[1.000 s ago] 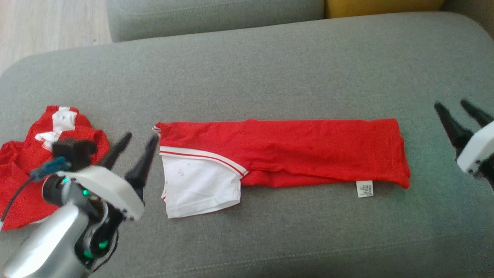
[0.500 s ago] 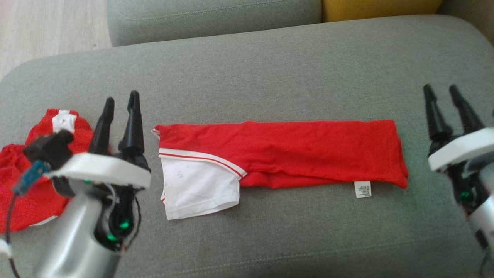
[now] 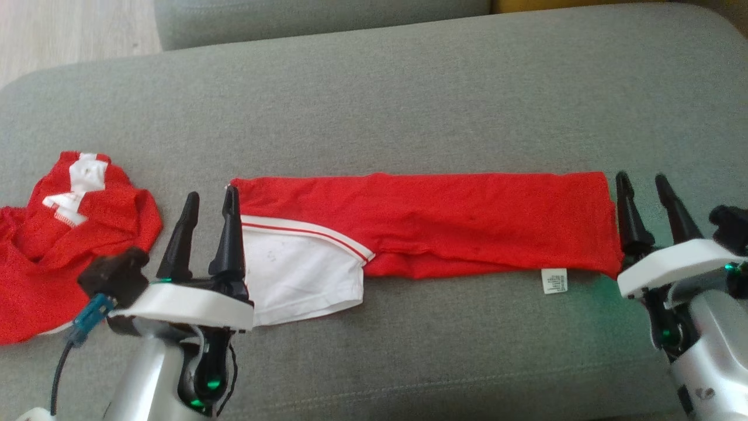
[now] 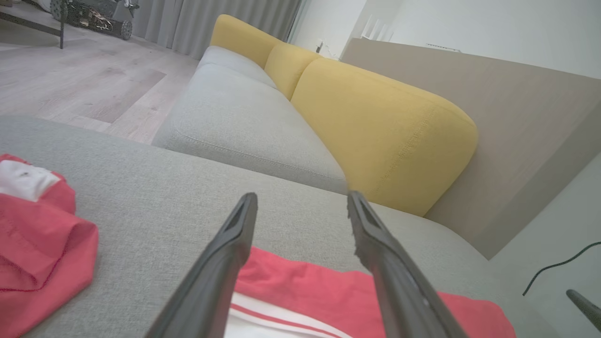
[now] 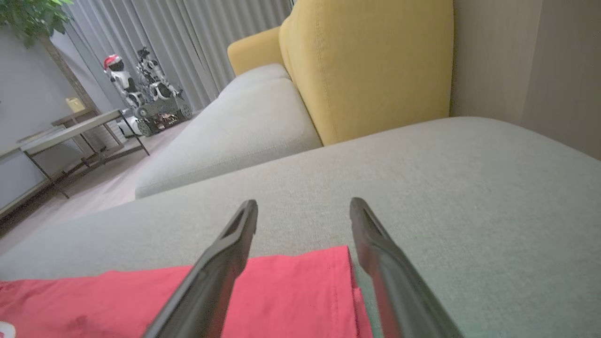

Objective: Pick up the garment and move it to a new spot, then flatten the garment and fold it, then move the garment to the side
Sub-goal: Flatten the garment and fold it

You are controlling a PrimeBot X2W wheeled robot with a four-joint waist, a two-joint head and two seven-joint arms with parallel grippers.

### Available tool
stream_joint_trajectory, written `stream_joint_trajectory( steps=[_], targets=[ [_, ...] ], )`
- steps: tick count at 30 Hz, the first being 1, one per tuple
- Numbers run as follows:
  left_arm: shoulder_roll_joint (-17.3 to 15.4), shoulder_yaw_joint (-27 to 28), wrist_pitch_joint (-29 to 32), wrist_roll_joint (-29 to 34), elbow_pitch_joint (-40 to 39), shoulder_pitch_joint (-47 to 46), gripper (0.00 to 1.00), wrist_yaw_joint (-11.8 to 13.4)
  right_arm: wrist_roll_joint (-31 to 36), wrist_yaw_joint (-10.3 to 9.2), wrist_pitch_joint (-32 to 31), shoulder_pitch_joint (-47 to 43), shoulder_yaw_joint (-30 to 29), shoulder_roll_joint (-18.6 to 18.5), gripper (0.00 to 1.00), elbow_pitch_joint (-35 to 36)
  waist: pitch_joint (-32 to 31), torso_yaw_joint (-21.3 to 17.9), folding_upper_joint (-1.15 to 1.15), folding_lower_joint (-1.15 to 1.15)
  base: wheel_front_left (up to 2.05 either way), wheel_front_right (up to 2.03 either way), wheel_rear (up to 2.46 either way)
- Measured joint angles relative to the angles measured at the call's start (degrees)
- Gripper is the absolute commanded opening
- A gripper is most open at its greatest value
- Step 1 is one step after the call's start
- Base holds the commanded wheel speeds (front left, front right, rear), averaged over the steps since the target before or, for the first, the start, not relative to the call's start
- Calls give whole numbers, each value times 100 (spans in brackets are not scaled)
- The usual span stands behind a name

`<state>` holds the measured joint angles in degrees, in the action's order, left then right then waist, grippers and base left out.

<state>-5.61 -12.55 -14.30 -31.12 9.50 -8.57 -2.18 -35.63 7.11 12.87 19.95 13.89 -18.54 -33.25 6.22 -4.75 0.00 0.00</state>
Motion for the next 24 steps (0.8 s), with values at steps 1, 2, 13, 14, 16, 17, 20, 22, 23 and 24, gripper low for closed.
stream_joint_trajectory(
  steps=[1,2,13,14,16,17,20,22,23,24],
  targets=[
    [29,44,0,40,18,-8,100,-43,84,0,-83,1,-76,46,100,-113,24,17,0,0,0,0,0],
    [54,65,0,67,37,-21,100,-73,172,0,-154,3,-170,103,100,-242,48,35,0,0,0,0,0],
    [230,129,0,267,232,-160,100,-294,799,0,-610,413,-1023,626,100,-1254,364,244,0,0,0,0,0],
    [235,142,0,293,238,-176,100,-297,828,0,-634,472,-1103,634,100,-1323,409,264,0,0,0,0,0],
    [243,178,0,333,276,-246,100,-344,945,0,-637,584,-1267,637,100,-1488,491,307,0,0,0,0,0],
    [248,191,0,333,281,-287,100,-346,1003,0,-642,633,-1345,637,100,-1573,526,328,0,0,0,0,0],
    [266,216,0,361,289,-378,100,-392,1194,0,-642,717,-1550,639,100,-1782,601,390,0,0,0,0,0],
    [278,225,0,382,302,-383,100,-394,1290,0,-644,773,-1661,659,100,-1912,626,412,0,1,0,0,0],
    [280,230,0,382,318,-383,100,-394,1333,0,-691,794,-1692,668,100,-1964,630,416,0,0,0,0,0],
    [281,235,0,382,331,-383,100,-396,1370,0,-717,816,-1713,684,100,-2024,629,416,0,1,0,0,0]
  ],
)
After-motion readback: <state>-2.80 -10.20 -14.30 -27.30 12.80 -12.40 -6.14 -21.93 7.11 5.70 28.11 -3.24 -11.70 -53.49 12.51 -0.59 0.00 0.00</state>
